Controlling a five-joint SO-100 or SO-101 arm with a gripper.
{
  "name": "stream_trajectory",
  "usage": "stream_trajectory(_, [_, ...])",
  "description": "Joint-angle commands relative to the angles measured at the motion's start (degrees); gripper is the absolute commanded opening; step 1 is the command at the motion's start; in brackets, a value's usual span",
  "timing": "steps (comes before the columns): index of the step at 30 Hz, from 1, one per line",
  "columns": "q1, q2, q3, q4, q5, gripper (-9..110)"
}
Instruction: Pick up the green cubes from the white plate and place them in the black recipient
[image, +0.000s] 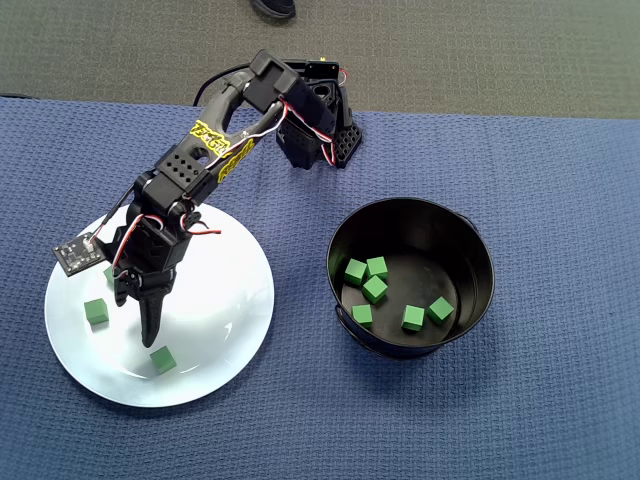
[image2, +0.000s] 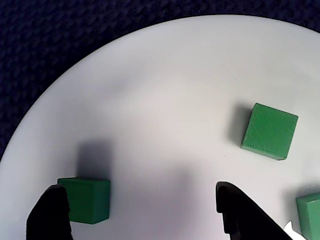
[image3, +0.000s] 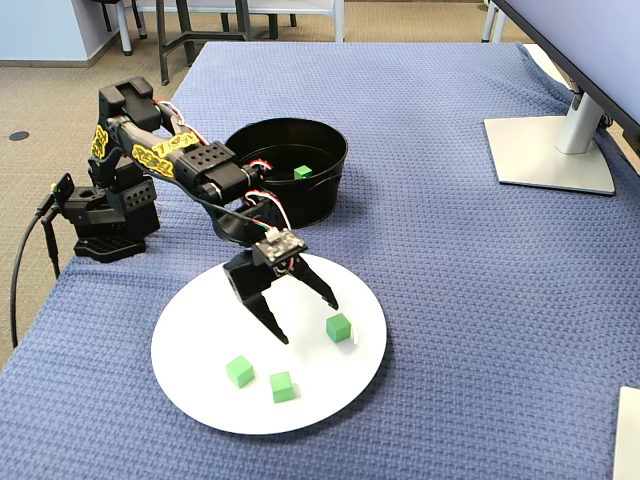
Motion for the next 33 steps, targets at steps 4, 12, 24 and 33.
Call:
stream_trajectory(4, [-2.7, -1.5, -7.7, 1.9, -0.1, 29])
stream_trajectory(12, [-7.5, -2.6, -9.1, 2.0, 0.6, 31])
stream_trajectory(24, [-8.1, -6.1, -10.5, 2.2, 0.2, 28])
stream_trajectory(33, [-6.9, -9.3, -13.7, 1.2, 0.4, 25])
